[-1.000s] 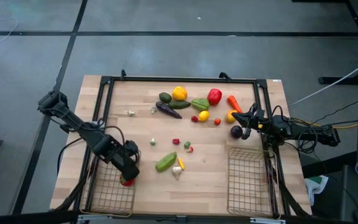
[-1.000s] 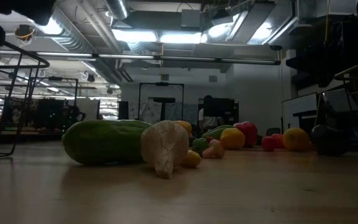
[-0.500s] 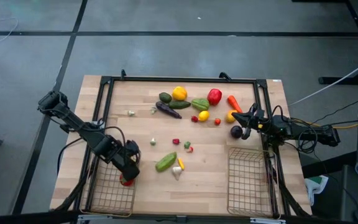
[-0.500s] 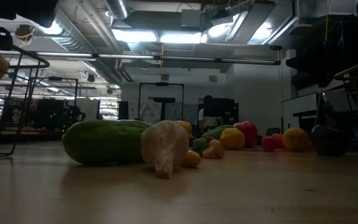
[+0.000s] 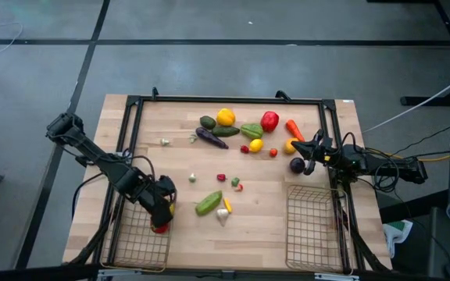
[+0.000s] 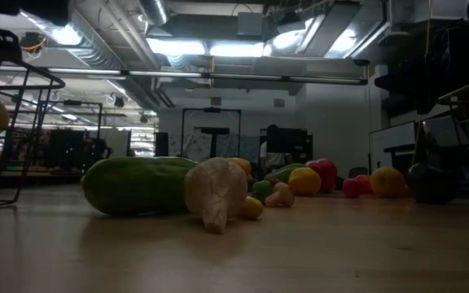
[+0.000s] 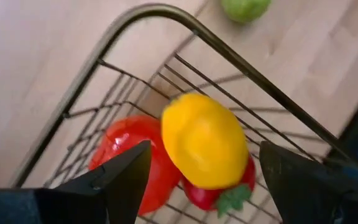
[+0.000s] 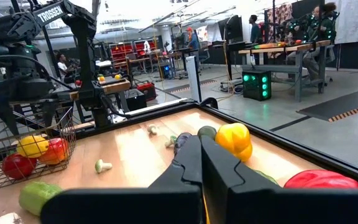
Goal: Sort produce into baskets
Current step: Put the bottom yellow lemon into the left wire basket, then put the orange carrot into the right wire basket
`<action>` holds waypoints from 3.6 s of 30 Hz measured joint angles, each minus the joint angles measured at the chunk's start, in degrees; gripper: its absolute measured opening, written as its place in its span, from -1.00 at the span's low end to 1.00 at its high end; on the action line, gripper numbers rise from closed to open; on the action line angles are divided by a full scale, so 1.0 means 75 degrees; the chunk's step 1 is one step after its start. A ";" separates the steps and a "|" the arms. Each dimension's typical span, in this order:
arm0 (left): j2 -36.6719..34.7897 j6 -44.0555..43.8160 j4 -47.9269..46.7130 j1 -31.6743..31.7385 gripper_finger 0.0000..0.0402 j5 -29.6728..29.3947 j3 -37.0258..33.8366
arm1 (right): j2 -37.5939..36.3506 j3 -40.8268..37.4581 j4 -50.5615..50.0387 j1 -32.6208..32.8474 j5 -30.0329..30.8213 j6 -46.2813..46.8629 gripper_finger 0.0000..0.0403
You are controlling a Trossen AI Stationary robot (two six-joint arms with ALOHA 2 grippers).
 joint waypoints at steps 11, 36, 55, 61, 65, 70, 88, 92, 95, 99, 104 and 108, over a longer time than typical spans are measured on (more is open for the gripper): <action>-0.1325 -0.0001 0.0019 0.0020 0.46 0.0164 0.0005 | 0.0001 -0.0001 0.0001 0.0000 -0.0003 0.0000 -1.00; -0.2034 0.2091 0.2114 0.1514 0.46 -0.0991 0.0008 | -0.0001 -0.0004 0.0335 0.0000 -0.0148 0.0687 -1.00; -0.2028 0.2353 0.2076 0.2426 0.46 -0.1019 0.0008 | -0.0001 -0.0004 0.0485 0.0000 -0.1052 0.1829 -0.93; -0.2028 0.2352 0.2073 0.2561 0.46 -0.1016 0.0008 | -0.0001 -0.0004 0.0485 0.0000 -0.1055 0.2601 -0.40; -0.2028 0.2350 0.2073 0.2648 0.46 -0.1017 0.0008 | -0.0001 -0.0004 0.0489 0.0000 -0.1052 0.2642 0.06; -0.2028 0.2350 0.2070 0.2658 0.46 -0.1017 0.0008 | 0.0013 0.0264 0.0459 0.0000 -0.0946 0.2811 0.49; -0.2028 0.3223 0.2079 0.2797 0.46 -0.1828 0.0008 | 0.1871 0.3556 -0.3405 -0.0002 0.1821 0.3187 0.48; -0.2020 0.3661 0.2644 0.3115 0.46 -0.1844 -0.0039 | 0.2804 0.4536 -0.4530 -0.0007 0.2154 0.3424 0.47; -0.1973 0.4297 0.3542 0.3383 0.46 -0.1845 -0.0187 | 0.3511 0.5187 -0.5079 -0.0218 0.2157 0.3468 0.47; -0.1787 0.4885 0.4613 0.3781 0.46 -0.1751 -0.0434 | 0.4404 0.5950 -0.5703 -0.0961 0.1821 0.3471 0.47; -0.1467 0.5277 0.5052 0.4172 0.46 -0.1692 -0.0637 | 0.5539 0.6652 -0.6600 -0.2402 0.0283 0.3428 0.47; -0.1140 0.5826 0.5459 0.4277 0.46 -0.1688 -0.0645 | 0.6422 0.6792 -0.6967 -0.3635 -0.1000 0.3189 0.47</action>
